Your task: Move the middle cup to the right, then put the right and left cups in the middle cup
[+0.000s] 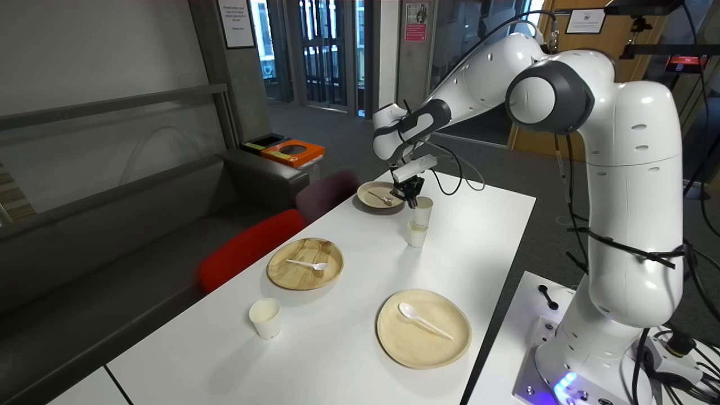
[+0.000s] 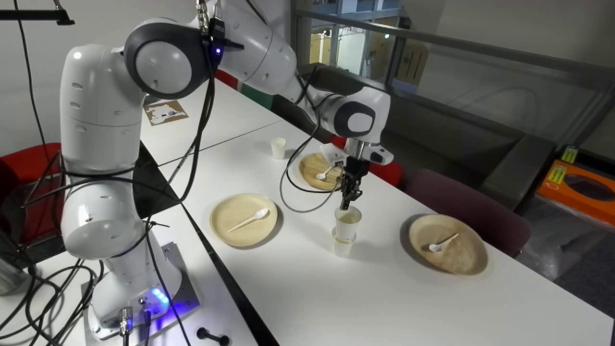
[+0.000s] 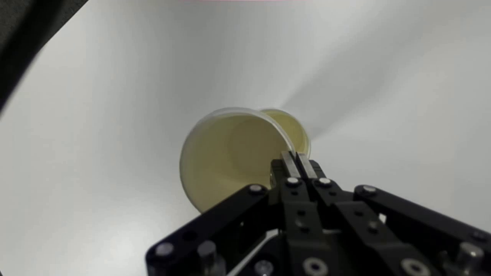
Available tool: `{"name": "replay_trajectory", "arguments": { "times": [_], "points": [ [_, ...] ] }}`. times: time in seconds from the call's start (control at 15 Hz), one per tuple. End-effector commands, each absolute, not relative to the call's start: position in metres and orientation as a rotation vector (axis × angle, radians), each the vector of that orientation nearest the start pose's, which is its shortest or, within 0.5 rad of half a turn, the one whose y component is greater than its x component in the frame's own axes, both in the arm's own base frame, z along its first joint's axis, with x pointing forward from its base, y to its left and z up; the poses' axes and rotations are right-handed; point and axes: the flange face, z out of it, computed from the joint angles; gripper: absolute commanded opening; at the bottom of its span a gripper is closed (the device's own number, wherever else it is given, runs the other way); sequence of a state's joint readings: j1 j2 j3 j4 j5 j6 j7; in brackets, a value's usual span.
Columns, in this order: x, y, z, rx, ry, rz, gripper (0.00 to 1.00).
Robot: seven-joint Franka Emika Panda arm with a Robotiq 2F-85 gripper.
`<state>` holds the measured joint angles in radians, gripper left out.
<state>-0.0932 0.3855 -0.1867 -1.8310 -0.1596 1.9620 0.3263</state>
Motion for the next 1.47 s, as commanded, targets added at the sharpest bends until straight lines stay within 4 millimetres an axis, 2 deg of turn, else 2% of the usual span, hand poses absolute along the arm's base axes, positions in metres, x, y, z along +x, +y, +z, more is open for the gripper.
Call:
{"name": "replay_trajectory", "arguments": {
  "times": [0.0, 0.13, 0.2, 0.27, 0.33, 0.87, 0.93, 1.13, 1.33, 1.4],
  "points": [
    [0.588, -0.177, 0.317, -3.19, 0.82, 0.436, 0.01],
    [0.589, -0.177, 0.317, -3.185, 0.809, 0.427, 0.01],
    [0.589, -0.177, 0.317, -3.183, 0.801, 0.423, 0.28],
    [0.589, -0.178, 0.317, -3.182, 0.796, 0.421, 0.29],
    [0.59, -0.178, 0.317, -3.181, 0.791, 0.42, 0.36],
    [0.589, -0.181, 0.321, -3.184, 0.776, 0.407, 0.95],
    [0.587, -0.179, 0.323, -3.193, 0.769, 0.389, 0.99],
    [0.589, -0.161, 0.33, -3.232, 0.666, 0.33, 1.0],
    [0.597, -0.124, 0.339, -3.277, 0.524, 0.238, 1.0],
    [0.6, -0.108, 0.342, -3.28, 0.527, 0.185, 1.0]
  ]
}}
